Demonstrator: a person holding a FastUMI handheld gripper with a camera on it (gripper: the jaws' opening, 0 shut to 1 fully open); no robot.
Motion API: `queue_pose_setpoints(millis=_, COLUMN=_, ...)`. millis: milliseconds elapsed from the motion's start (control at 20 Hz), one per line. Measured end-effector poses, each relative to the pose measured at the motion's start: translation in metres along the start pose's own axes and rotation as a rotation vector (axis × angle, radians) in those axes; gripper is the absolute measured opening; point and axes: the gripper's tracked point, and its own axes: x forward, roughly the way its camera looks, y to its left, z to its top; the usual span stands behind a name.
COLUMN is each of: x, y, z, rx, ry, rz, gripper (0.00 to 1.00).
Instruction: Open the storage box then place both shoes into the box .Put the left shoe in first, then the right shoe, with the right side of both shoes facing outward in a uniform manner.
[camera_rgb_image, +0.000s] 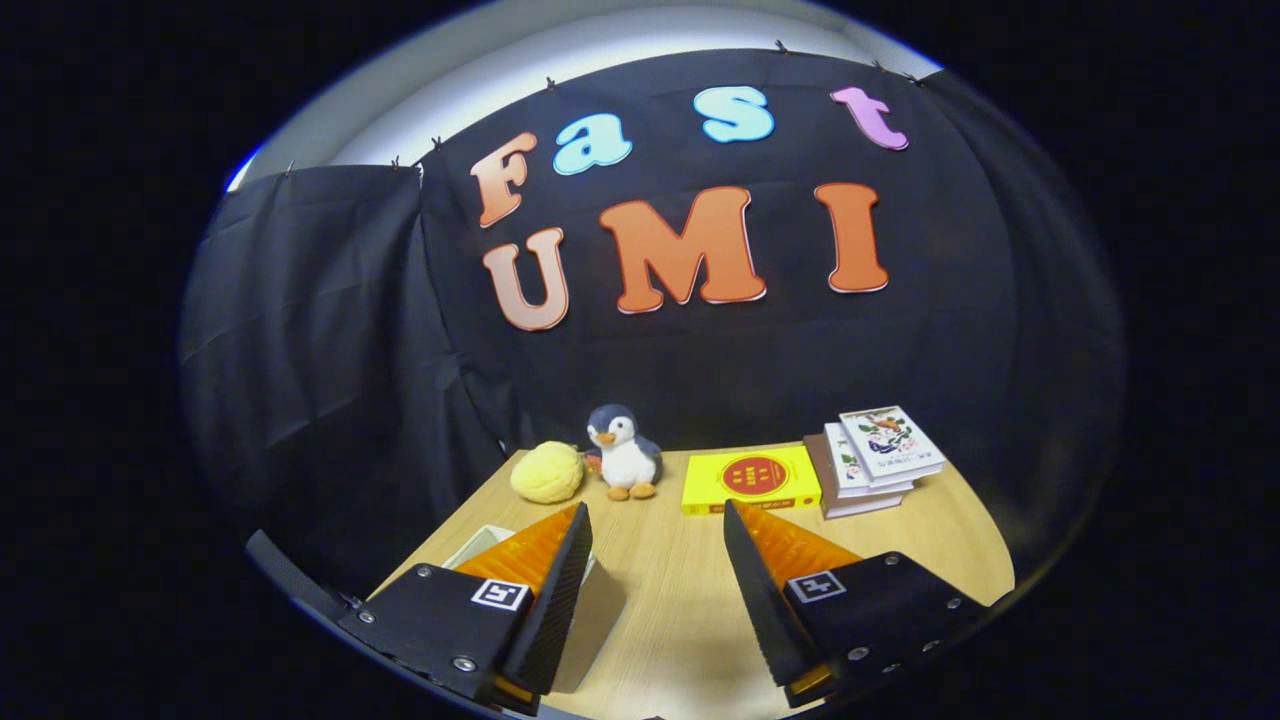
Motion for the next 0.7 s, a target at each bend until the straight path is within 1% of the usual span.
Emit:
queue_pose_setpoints(millis=100, x=-0.010, y=-0.022, z=0.021, rx=-0.045, ry=-0.077, rz=-0.028, gripper=0.81)
queue_pose_setpoints(millis=200, x=-0.018, y=-0.038, z=0.034, rx=-0.082, ry=-0.124, rz=-0.051, gripper=0.83)
queue_pose_setpoints(millis=300, x=-0.025, y=-0.043, z=0.049, rx=-0.090, ry=-0.166, rz=-0.065, gripper=0.86)
queue_pose_setpoints(millis=500, x=-0.036, y=-0.058, z=0.075, rx=-0.103, ry=-0.253, rz=-0.078, gripper=0.86)
queue_pose_setpoints(millis=700, x=-0.043, y=-0.062, z=0.098, rx=-0.122, ry=-0.325, rz=-0.089, gripper=0.93)
